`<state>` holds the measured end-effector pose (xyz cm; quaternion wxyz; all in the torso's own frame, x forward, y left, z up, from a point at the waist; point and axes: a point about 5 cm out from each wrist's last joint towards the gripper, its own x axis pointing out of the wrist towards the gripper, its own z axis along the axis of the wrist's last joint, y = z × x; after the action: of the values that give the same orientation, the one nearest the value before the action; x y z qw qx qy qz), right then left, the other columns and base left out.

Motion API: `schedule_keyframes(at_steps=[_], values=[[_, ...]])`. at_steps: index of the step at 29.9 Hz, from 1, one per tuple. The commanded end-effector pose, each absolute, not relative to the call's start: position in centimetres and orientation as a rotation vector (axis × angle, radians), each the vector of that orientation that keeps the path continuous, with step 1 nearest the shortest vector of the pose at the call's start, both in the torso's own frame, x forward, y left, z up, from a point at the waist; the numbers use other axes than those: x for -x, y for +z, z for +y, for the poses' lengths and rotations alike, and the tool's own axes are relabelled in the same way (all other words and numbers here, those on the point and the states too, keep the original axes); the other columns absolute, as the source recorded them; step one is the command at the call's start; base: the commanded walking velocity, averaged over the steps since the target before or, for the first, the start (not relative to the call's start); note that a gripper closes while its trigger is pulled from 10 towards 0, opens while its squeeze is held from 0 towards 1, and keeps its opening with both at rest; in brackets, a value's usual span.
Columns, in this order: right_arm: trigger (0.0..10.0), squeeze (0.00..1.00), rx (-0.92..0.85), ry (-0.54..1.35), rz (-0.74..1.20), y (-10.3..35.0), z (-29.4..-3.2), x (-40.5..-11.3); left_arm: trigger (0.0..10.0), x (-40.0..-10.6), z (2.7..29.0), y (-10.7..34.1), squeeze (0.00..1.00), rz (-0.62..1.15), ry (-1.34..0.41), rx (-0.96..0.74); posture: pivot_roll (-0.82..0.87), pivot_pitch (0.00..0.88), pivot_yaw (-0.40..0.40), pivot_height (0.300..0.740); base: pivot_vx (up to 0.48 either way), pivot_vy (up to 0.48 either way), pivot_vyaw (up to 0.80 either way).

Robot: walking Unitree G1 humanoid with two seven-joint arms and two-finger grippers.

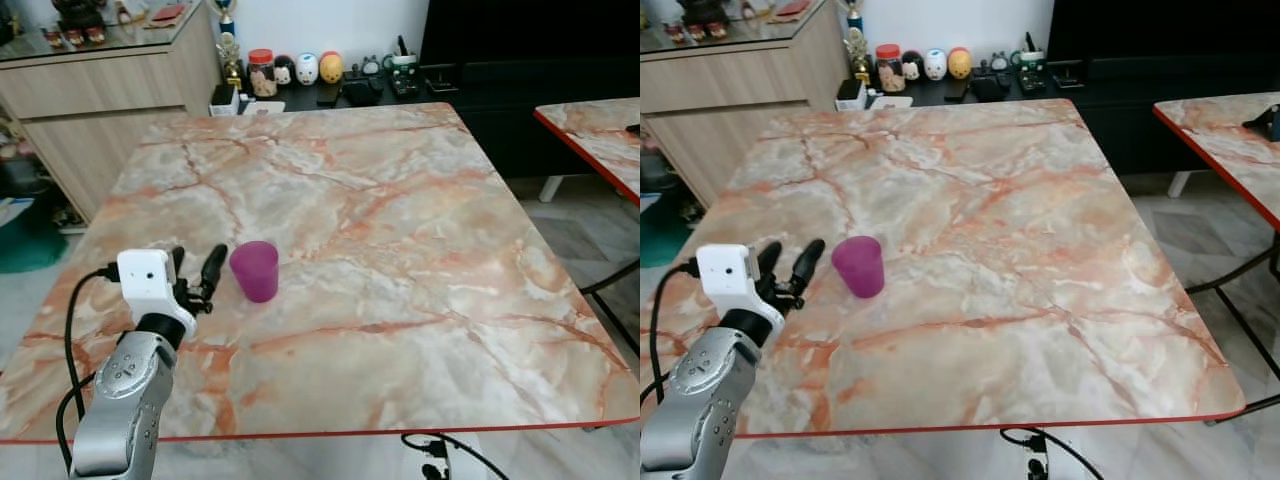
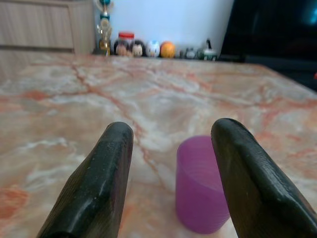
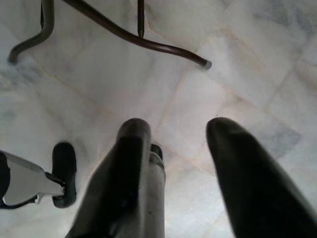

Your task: Setting the table

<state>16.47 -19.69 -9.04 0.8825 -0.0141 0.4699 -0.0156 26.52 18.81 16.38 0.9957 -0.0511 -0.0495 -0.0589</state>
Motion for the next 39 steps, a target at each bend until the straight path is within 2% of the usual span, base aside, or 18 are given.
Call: schedule_keyframes(at_steps=[1, 4, 8, 12, 15, 20, 24, 39], values=[[10.0, 0.0, 0.031, -0.023, 0.991, -9.2, -19.5, -16.1, 10.0, -26.2, 19.5, 16.9, 0.0, -0.115, -0.097, 0.085, 0.0, 0.0, 0.049, 0.707, 0.0, 0.0, 0.0], [10.0, 0.0, 0.031, -0.021, 0.991, -9.2, -19.5, -16.1, 10.0, -26.0, 20.3, 16.7, 0.0, -0.127, -0.05, 0.037, 0.0, 0.0, 0.048, 0.707, 0.0, 0.0, 0.0], [10.0, 0.0, 0.032, -0.02, 0.991, -9.2, -19.5, -16.1, 10.0, -26.0, 19.7, 16.4, 0.0, -0.101, -0.084, 0.028, 0.0, 0.0, 0.047, 0.707, 0.0, 0.0, 0.0], [10.0, 0.0, 0.034, -0.017, 0.992, -9.2, -19.6, -16.1, 10.0, -26.7, 18.6, 16.1, 0.0, 0.001, -0.125, 0.154, 0.0, 0.0, 0.045, 0.707, 0.0, 0.0, 0.0], [10.0, 0.0, 0.035, -0.015, 0.993, -9.2, -19.5, -16.1, 10.0, -27.5, 18.3, 16.5, 0.0, 0.011, -0.116, 0.208, 0.0, 0.0, 0.048, 0.707, 0.0, 0.0, 0.0], [10.0, 0.0, 0.034, -0.015, 0.993, -9.2, -19.5, -16.1, 10.0, -28.7, 18.1, 16.9, 0.0, 0.047, -0.084, 0.208, 0.0, 0.0, 0.046, 0.707, 0.0, 0.0, 0.0], [10.0, 0.0, 0.031, -0.014, 0.995, -9.2, -19.4, -16.1, 10.0, -30.3, 17.9, 16.5, 0.0, 0.167, -0.048, 0.249, -0.01, 0.0, 0.052, 0.707, 0.0, 0.0, 0.0], [10.0, 0.0, 0.026, -0.011, 0.997, -9.3, -19.4, -16.1, 10.0, -31.2, 17.2, 16.7, 0.0, 0.292, -0.051, 0.2, 0.0, 0.0, 0.051, 0.707, 0.0, 0.0, 0.0]])
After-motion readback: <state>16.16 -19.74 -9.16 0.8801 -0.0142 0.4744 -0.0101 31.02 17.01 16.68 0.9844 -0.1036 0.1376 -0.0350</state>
